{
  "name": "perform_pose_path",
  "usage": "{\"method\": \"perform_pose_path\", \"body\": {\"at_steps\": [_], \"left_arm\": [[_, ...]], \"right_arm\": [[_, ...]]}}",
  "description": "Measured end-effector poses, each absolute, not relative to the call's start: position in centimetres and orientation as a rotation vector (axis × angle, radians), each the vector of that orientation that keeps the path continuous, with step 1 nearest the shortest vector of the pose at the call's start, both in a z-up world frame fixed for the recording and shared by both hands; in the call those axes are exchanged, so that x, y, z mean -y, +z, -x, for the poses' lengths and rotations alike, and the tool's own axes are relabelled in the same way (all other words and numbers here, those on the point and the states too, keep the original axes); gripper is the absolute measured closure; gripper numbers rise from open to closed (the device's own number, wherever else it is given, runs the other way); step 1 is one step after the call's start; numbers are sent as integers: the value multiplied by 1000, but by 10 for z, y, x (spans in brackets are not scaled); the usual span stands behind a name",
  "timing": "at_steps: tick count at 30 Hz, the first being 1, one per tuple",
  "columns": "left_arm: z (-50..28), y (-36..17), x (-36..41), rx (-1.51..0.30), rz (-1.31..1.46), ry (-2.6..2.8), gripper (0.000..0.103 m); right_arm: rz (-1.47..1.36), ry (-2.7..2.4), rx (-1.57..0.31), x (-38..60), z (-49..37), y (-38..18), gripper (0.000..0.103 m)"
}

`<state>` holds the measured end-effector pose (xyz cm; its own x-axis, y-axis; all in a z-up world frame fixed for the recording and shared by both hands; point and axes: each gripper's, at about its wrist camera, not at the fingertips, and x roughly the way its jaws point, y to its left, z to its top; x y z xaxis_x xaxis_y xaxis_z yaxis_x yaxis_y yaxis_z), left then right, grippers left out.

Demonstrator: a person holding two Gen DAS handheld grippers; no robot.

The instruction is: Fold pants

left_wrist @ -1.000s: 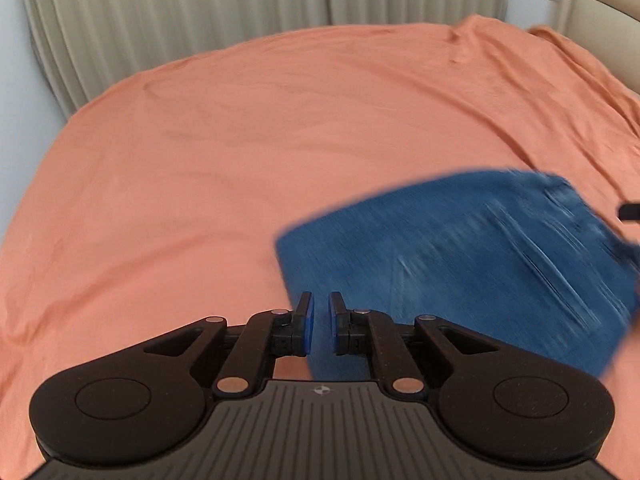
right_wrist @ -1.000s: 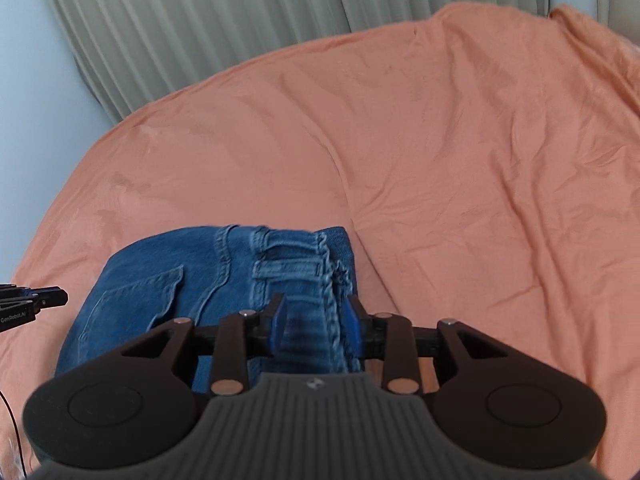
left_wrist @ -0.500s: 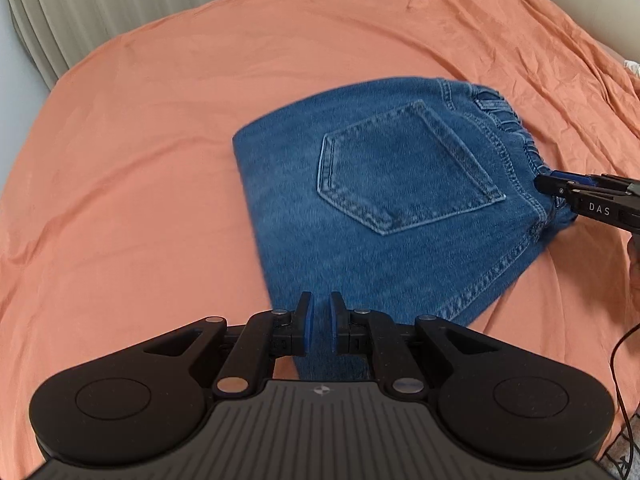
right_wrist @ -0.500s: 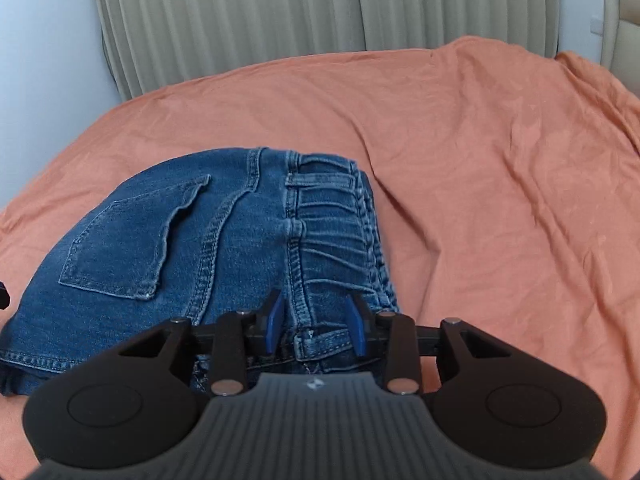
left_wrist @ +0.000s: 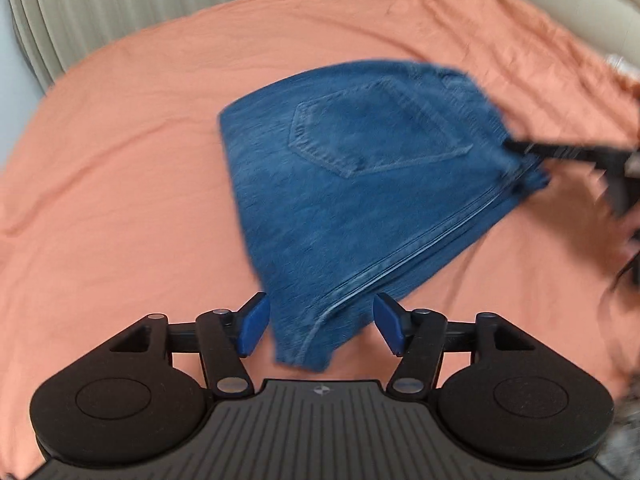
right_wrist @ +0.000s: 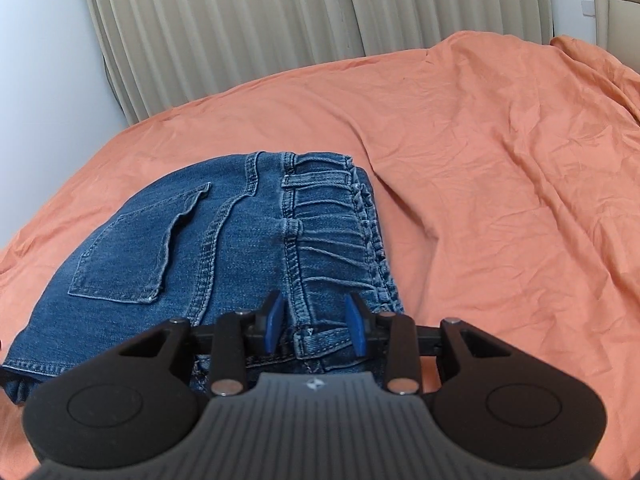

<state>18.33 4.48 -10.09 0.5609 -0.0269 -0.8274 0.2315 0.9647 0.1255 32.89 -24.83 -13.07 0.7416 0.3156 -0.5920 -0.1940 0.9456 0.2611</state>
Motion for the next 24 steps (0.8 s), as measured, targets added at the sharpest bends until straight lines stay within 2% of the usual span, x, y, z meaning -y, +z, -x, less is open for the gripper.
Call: {"method": "perform_pose_path", "body": {"at_steps": [1, 3, 7, 8, 9, 11, 15, 24], "left_arm": [[-182, -107, -41, -949, -287, -121, 35], [-184, -119, -33, -933, -411, -56, 45], [-179, -122, -8, -866, -585, -72, 75], [-174, -122, 4, -817, -684, -63, 80], [-168, -123, 16, -764, -797, -52, 80], [-162, -128, 30, -729, -933, -57, 91], [-174, -138, 11, -906, -873, -81, 96], [-177, -153, -1, -983, -782, -116, 95]], "right_arm": [[-192, 283, -680, 249, -329, -131, 72], [-199, 285, -678, 250, -329, -132, 72], [-199, 289, -674, 250, -329, -133, 72], [-200, 289, -674, 250, -329, -133, 72], [-202, 289, -674, 250, -329, -133, 72], [-204, 290, -675, 251, -329, -133, 72], [-211, 301, -679, 253, -329, -135, 72], [-259, 310, -711, 263, -327, -140, 72]]}}
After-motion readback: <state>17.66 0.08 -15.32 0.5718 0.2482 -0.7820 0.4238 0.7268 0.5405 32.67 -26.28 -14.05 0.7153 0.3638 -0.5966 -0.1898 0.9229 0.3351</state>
